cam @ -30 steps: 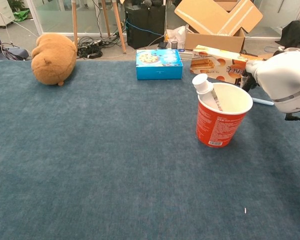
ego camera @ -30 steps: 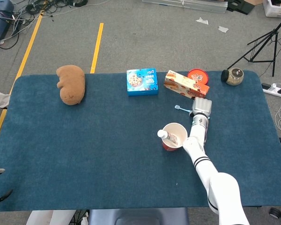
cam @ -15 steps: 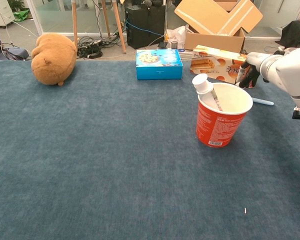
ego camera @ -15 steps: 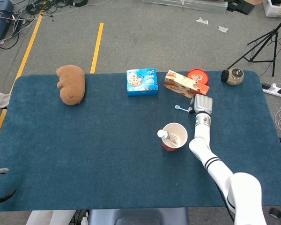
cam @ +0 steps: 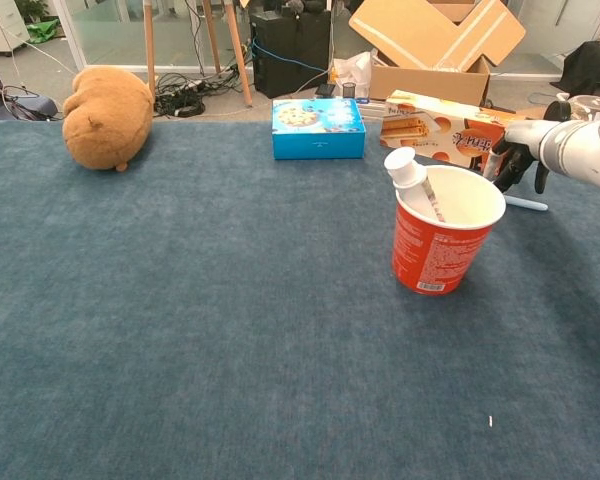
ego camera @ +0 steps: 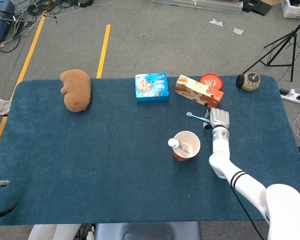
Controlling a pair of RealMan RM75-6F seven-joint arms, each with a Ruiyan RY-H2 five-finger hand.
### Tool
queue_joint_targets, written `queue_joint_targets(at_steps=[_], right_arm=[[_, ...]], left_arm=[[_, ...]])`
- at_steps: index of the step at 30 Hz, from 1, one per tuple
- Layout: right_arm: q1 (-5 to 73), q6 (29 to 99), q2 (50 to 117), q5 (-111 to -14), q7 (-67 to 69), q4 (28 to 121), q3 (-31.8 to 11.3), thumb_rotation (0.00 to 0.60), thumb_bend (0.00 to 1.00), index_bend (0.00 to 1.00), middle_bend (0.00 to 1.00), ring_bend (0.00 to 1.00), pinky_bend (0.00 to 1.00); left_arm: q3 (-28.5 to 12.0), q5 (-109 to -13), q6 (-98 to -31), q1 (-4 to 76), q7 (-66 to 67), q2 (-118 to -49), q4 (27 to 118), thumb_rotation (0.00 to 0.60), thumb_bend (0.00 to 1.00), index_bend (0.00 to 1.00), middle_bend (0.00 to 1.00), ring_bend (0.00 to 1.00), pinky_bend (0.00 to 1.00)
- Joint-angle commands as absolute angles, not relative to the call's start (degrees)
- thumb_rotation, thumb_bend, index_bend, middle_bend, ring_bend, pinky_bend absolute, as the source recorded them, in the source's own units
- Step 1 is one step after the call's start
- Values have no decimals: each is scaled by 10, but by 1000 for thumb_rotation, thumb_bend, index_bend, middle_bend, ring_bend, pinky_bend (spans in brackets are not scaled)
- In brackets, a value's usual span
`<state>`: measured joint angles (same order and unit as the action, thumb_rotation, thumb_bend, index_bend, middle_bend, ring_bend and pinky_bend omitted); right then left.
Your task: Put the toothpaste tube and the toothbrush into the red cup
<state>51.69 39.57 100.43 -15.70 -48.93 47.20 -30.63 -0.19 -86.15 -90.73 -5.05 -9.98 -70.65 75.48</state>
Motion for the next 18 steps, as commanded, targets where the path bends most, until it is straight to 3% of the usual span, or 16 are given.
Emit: queue_joint_targets(at_steps=[1,14,18], right_arm=[[523,398,1005,-156,-481,465,-297,600,314,427,410,297,547],[534,388,1009,-150,-446,445,-267,600,314,412,365,254,493],[539,382,1012,-144,-445,433,-259,600,314,393,344,225,437]], left_arm=[[-2,-861,-907,-51,-101,-707,753,600,0,322,375,331,416],[-2,-862,-908,-51,-101,-708,753,600,0,322,374,331,416],[-2,-862,-908,-51,-101,-707,753,600,0,322,375,331,416]])
